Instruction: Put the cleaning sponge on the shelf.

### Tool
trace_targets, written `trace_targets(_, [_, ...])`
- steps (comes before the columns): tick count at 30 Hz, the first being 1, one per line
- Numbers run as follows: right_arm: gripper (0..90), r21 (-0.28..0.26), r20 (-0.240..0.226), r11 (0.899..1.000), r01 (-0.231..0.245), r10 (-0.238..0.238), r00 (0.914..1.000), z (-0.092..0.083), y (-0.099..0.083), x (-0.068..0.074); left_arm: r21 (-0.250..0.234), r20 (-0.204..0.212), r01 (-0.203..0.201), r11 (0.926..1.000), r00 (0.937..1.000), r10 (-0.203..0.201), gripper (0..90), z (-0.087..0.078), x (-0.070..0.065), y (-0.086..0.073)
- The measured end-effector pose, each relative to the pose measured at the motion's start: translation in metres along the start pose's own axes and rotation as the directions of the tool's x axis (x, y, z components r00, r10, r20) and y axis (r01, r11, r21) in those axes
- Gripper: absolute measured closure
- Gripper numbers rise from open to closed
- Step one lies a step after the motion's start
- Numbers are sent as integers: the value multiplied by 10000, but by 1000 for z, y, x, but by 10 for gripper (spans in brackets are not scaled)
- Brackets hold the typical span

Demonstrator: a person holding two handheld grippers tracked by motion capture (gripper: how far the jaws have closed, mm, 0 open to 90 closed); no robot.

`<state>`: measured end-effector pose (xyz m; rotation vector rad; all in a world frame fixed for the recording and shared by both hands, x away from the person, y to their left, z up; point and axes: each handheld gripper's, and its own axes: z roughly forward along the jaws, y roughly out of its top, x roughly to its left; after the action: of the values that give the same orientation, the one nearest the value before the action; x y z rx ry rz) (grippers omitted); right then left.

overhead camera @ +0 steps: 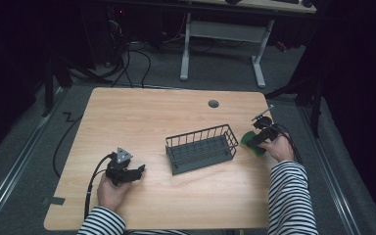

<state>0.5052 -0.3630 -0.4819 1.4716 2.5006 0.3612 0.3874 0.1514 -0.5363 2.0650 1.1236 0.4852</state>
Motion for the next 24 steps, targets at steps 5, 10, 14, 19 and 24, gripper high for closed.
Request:
trace_targets(5, [138, -188, -538, 9993, -320, 310, 9981, 4, -4, -3, 12, -15, -11, 10000, 10000, 11, 297, 0, 0, 0])
trace_targets(10, [158, -63, -452, 9996, 276, -279, 9986, 4, -1, 5, 36, -11, -38, 10000, 10000, 38, 297, 0, 0, 0])
trace_targets(14, [154, 502, -122, 9968, 617, -612, 9981, 16, 0, 13, 36, -8, -37, 10000, 10000, 37, 297, 0, 0, 0])
trace_targets(19, [249, 241, -8, 9976, 651, -651, 9979, 12, -2, 13, 39, -18, -30, 10000, 10000, 30, 296, 0, 0, 0])
trace_targets(24, [258, -36, 30, 9979, 648, -648, 9979, 4, -5, 18, 48, -15, -38, 10000, 10000, 38, 296, 0, 0, 0])
